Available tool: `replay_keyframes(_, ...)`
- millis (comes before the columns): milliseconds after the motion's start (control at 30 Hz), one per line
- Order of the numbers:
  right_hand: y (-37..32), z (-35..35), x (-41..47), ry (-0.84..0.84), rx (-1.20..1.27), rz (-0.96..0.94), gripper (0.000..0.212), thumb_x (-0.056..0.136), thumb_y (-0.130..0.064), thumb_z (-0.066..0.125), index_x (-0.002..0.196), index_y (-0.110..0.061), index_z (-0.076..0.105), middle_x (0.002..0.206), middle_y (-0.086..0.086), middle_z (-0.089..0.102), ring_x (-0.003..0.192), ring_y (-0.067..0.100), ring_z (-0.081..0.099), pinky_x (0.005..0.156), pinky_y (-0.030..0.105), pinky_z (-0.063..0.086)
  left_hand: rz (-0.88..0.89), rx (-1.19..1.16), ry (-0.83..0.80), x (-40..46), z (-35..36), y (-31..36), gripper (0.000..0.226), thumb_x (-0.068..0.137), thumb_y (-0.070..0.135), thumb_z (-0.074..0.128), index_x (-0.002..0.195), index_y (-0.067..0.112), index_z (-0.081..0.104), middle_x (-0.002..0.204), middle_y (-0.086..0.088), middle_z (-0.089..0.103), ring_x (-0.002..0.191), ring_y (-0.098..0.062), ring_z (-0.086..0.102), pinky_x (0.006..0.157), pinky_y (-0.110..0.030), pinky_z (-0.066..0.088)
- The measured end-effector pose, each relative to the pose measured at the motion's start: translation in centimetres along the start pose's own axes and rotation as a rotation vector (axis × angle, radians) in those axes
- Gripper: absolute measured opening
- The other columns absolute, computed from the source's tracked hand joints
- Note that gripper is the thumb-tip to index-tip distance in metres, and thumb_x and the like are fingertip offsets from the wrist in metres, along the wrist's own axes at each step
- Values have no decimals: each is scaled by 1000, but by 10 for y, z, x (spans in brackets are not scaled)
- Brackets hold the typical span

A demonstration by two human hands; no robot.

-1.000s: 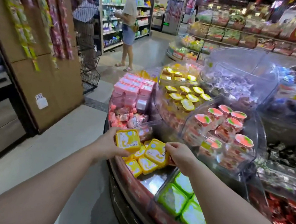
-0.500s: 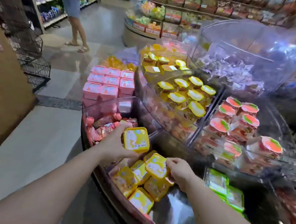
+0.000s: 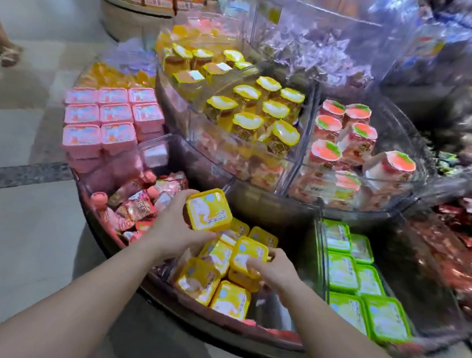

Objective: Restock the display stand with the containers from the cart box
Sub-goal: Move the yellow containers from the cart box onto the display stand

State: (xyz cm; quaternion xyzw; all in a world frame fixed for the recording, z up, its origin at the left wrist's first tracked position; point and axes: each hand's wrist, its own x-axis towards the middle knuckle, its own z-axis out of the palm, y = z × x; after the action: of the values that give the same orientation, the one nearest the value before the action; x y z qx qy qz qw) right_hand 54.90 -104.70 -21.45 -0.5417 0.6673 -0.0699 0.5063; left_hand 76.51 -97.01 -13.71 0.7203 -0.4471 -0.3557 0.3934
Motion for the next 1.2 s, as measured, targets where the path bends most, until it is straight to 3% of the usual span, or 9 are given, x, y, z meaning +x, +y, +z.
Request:
replay_keyframes(200,2,9,-2,35,107,-45,40,88,-20,64,126,-17,52,98,10,67,67,18,62,59,32,56,-14,-56,4,-1,-3,1,75,66,13,86,119,35,38,103,15,58,92,0,58,68,-12,42)
replay_keyframes(333,-27,17,10,69,62,-130,33,87,-25,63,118,-19,57,98,4,68,75,21,63,79,38,56,-24,-51,25,-4,-9,0,73,67,10,85,117,34,38,103,14,57,91,1,57,65,-9,41)
replay_keyframes(500,-52,25,23,132,-26,-125,52,92,-30,57,139,-11,47,126,11,63,114,30,60,98,36,47,-33,-58,0,-8,-10,0,70,69,7,83,115,34,38,104,12,56,86,3,58,60,-3,44)
replay_keyframes(667,-52,22,25,87,-34,-120,56,95,-27,55,145,-11,38,138,10,54,123,28,53,99,34,43,-45,-37,7,-9,-10,3,68,70,8,83,114,33,38,100,14,56,82,7,57,58,0,41)
replay_keyframes(833,-58,11,4,182,169,-179,33,94,-35,55,120,-15,61,109,1,66,90,17,58,79,34,50,-31,-8,50,-10,-2,15,73,69,16,84,118,35,34,98,20,52,89,6,53,60,-4,41)
replay_keyframes(933,-71,-3,-21,-41,465,-297,30,95,-43,51,101,-17,65,75,0,62,62,14,54,58,30,46,7,-1,102,-8,10,26,75,67,19,85,120,33,34,98,23,48,86,14,50,63,-3,38)
replay_keyframes(1000,-79,-11,-33,-165,497,-375,31,92,-46,56,106,-19,64,71,0,61,56,12,51,51,25,41,33,-12,153,-6,23,34,75,65,20,86,122,28,38,99,20,51,86,16,51,67,0,39)
replay_keyframes(1067,-83,-17,-41,-199,471,-431,29,87,-38,67,110,-20,61,71,-1,62,53,10,52,49,24,42,33,-46,186,-4,40,39,77,60,26,84,121,28,39,104,13,55,93,4,57,76,-12,46)
replay_keyframes(1200,-74,-25,-35,-62,445,-425,23,83,-24,73,102,-21,62,63,-1,60,54,11,57,55,31,51,-15,-33,168,-3,65,40,75,61,25,83,121,29,38,114,6,57,96,-3,59,77,-18,49)
